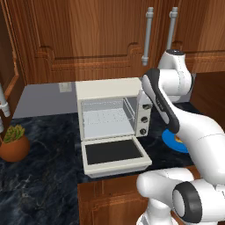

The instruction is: Pick up the bagel from the plate, place it on the toaster oven rack, close the door, and set the timer.

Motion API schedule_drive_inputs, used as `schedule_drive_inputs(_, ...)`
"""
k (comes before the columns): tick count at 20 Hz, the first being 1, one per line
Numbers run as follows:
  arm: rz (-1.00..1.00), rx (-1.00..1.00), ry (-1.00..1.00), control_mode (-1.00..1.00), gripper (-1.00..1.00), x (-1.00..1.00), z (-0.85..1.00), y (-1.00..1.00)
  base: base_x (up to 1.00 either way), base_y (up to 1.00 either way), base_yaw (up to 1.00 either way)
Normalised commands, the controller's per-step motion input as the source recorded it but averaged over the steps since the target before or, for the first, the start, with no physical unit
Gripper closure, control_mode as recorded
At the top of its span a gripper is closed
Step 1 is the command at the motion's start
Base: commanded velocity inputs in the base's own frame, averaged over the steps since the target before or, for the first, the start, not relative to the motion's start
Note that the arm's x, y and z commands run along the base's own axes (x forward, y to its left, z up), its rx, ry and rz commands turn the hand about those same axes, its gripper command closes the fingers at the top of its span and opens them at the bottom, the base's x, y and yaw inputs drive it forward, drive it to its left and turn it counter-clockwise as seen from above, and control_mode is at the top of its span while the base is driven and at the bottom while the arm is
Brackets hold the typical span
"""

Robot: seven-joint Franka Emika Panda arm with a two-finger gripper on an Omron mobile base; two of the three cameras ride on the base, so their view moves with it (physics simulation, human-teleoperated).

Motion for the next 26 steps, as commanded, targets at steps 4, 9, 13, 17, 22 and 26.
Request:
schedule_drive_inputs(4,0.00,0.00,0.00,-1.00,-1.00,-0.03,0.00,0.00,0.00,0.00,0.00)
schedule_drive_inputs(9,0.02,-0.05,0.00,-1.00,-1.00,-0.23,-0.10,0.21,0.00,0.00,0.00)
schedule_drive_inputs(13,0.05,-0.13,0.00,-1.00,-1.00,-0.26,-0.14,0.52,0.00,0.00,0.00)
schedule_drive_inputs(17,0.05,-0.22,0.00,-1.00,-1.00,-0.29,-0.13,0.67,0.00,0.00,0.00)
schedule_drive_inputs(22,0.03,-0.27,0.00,-1.00,-1.00,-0.25,-0.16,0.68,0.00,0.00,0.00)
schedule_drive_inputs(26,0.00,-0.27,0.00,-1.00,-1.00,-0.13,-0.16,0.57,0.00,0.00,0.00)
